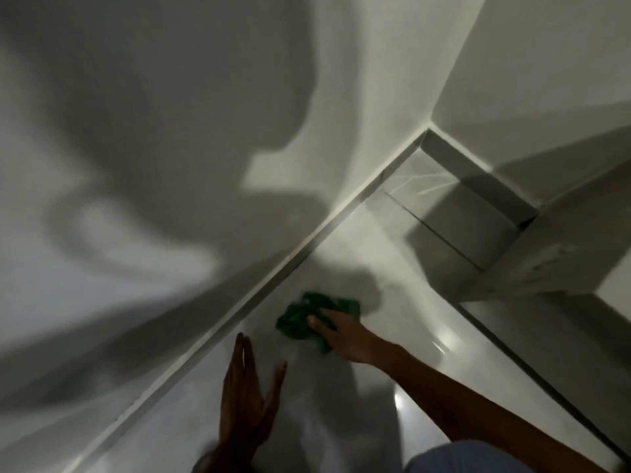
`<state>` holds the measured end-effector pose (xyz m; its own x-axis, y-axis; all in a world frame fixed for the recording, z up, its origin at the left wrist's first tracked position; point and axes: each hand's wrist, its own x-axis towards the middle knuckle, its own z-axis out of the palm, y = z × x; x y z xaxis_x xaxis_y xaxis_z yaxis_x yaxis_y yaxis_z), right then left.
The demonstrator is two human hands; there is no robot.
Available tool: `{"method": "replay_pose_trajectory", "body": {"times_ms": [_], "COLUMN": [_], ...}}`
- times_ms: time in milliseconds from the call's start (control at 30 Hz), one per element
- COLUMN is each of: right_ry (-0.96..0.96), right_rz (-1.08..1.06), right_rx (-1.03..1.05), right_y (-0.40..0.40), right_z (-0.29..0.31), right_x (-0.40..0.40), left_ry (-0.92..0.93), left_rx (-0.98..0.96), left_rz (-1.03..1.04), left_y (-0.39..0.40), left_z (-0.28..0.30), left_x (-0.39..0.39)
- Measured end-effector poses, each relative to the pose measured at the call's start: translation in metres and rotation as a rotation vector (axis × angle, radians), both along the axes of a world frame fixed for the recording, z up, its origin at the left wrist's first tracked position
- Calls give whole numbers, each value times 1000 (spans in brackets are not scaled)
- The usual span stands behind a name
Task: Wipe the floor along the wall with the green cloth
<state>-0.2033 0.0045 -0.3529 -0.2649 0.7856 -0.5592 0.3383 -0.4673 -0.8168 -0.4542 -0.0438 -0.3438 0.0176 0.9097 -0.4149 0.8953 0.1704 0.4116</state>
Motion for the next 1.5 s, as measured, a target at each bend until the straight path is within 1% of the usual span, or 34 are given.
{"method": "replay_pose_trajectory", "body": {"times_ms": [67, 200, 267, 367, 467, 600, 700, 767, 800, 867, 967, 1033, 1100, 1167, 1233, 1267, 1333, 1367, 1433, 1500], "right_ry": [133, 323, 398, 436, 437, 441, 384, 318, 274, 181, 5, -198, -462, -656, -671, -657, -684, -712, -739, -706], "right_rz": [-227, -560, -719, -910, -1048, -1277, -1421, -1450, -1450, -1521, -1638, -1685, -1713, -1637, -1467, -1331, -1044, -968, -975, -1076], "right_rx": [-162, -345, -367, -351, -299, -203, -107, -34, -7, 49, 119, 149, 155, 81, -71, -131, -220, -223, -195, -146], "right_y": [-16, -46, -62, -86, -108, -141, -164, -181, -188, -200, -207, -204, -196, -175, -150, -140, -133, -133, -142, -155], "right_z": [32, 107, 154, 229, 296, 390, 449, 487, 501, 522, 531, 521, 492, 457, 422, 404, 375, 364, 357, 361], "right_x": [17, 38, 48, 61, 81, 131, 175, 206, 220, 245, 272, 285, 299, 313, 323, 323, 317, 314, 314, 314], "left_ry": [-37, -56, -55, -91, -152, -238, -309, -319, -311, -319, -335, -317, -266, -230, -216, -192, -112, -83, -40, -88], "left_rx": [-14, -37, -48, -25, 37, 133, 192, 223, 212, 183, 208, 255, 269, 292, 312, 315, 307, 325, 325, 291], "left_rz": [-42, -163, -265, -409, -516, -644, -731, -799, -823, -845, -916, -1007, -1098, -1167, -1219, -1232, -1244, -1263, -1310, -1330], "left_y": [11, 28, 37, 47, 48, 41, 35, 32, 33, 33, 36, 37, 38, 39, 40, 40, 44, 46, 52, 54], "left_z": [42, 126, 169, 227, 281, 350, 374, 380, 379, 377, 362, 346, 328, 310, 290, 279, 263, 261, 259, 261], "left_x": [-1, 16, 35, 69, 116, 197, 251, 282, 296, 326, 365, 385, 405, 422, 431, 430, 424, 421, 420, 415]}}
